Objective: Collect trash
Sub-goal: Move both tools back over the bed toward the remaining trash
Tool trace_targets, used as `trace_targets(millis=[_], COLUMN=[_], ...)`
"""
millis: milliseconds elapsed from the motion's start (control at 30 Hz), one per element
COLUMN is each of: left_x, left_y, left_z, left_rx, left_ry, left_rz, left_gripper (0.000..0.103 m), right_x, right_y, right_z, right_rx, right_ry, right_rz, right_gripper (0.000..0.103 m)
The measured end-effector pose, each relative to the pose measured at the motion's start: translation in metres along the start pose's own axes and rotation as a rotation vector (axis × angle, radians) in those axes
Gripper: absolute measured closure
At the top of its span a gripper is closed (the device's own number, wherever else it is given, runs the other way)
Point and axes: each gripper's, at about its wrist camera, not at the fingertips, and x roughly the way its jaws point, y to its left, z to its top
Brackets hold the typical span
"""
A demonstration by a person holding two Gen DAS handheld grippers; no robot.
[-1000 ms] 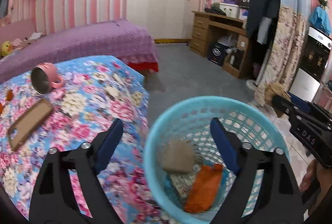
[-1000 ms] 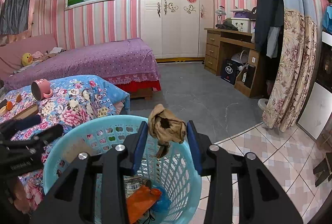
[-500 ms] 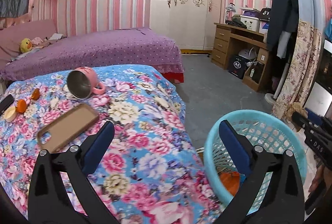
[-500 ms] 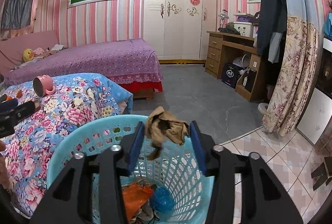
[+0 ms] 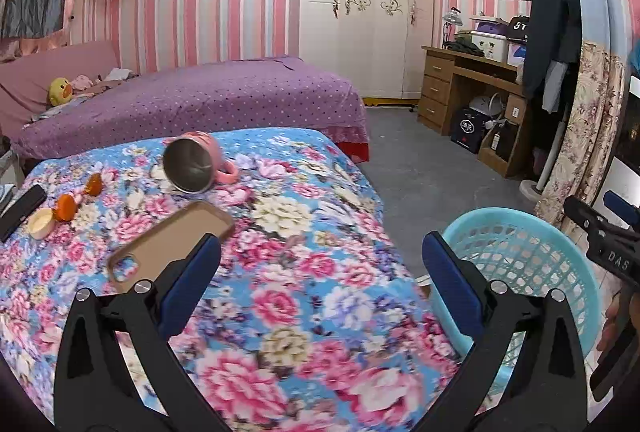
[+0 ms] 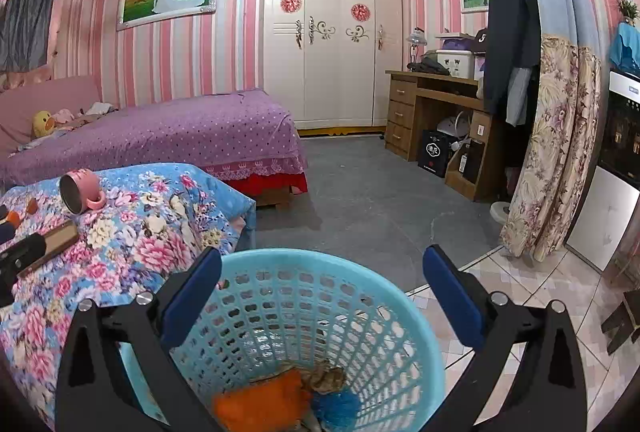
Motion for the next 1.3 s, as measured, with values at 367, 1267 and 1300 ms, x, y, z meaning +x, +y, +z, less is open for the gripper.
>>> trace_targets(millis=[367,1267,1300], left_x=[-0.014,-0.027,-0.028], left_y=[0.058,0.243,0.247], left_z=[0.009,0.004,0.003], left_rx=[0.011,-0.133,-0.141], left_ry=[-0.024,0.0,0.001], left_rz=[0.062,0.237,0.24], left_gripper=[0.006,0.006,0.006], right_x=[0.007,0.009,0.009], right_y=[0.059,0.232,0.237], right_z=[0.008,0.011,0.011], right_rx=[-0.015,-0.143,-0.143], right_ry=[0.01,0.042,0.044], right_rz=[0.053,0.239,0.244], right_gripper=[0.005,0.005,0.005])
